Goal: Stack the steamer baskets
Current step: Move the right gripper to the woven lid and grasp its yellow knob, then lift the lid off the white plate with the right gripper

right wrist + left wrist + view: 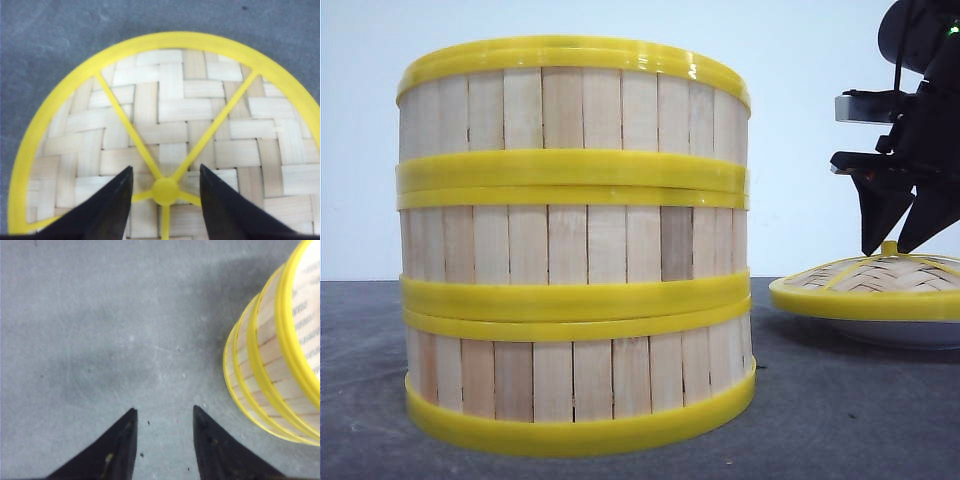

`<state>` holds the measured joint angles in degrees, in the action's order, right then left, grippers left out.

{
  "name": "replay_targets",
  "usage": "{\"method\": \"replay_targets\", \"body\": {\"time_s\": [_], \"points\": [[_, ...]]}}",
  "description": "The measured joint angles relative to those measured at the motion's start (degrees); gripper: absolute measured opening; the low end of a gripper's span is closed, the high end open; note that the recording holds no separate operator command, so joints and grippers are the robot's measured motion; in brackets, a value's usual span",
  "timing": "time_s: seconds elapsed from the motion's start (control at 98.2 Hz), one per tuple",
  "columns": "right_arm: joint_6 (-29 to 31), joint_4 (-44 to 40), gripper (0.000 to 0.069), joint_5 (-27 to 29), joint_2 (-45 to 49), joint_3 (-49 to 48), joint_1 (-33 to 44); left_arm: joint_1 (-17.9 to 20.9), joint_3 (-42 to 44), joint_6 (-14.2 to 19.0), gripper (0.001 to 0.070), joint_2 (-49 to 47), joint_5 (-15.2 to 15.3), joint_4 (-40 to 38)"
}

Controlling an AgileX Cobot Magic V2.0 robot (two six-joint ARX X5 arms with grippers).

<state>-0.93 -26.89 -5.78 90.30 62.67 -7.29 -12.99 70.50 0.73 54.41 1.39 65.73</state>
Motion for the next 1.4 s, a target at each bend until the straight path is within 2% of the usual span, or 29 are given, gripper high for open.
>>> {"method": "replay_targets", "body": {"time_s": [0.112, 0.316, 0.54, 0.662, 0.835, 1.161, 1.395], "points": [[0.1, -0.2, 0.0146, 0.0, 0.0, 0.0, 0.1, 0.0, 0.0, 0.0, 0.0195, -0.1, 0.0, -0.2], [0.3, -0.3, 0.0066, -0.1, 0.0, 0.0, 0.1, 0.0, 0.0, 0.0, 0.0195, -0.1, 0.0, -0.4], [0.8, -0.4, 0.0057, -0.2, 0.0, 0.1, 0.1, 0.0, 0.0, 0.0, 0.0195, -0.1, 0.0, -0.4], [0.7, -5.5, 0.0057, -0.2, -0.1, 2.8, 0.1, 0.0, 0.0, 0.0, 0.0195, -0.1, 0.0, -0.5], [0.6, -13.2, 0.0057, -1.0, -2.6, 11.6, -0.6, 0.0, 0.0, 0.0, 0.0195, -0.1, 0.0, -0.5], [-0.3, -29.9, 0.0057, -5.9, -4.3, 37.3, -7.8, 0.0, 0.0, -0.1, 0.0195, -0.1, 0.0, -0.9], [-0.3, -33.4, 0.0057, -6.2, -4.4, 45.9, -17.4, 0.0, 0.0, -0.1, 0.0195, -0.1, 0.0, -2.3]]}}
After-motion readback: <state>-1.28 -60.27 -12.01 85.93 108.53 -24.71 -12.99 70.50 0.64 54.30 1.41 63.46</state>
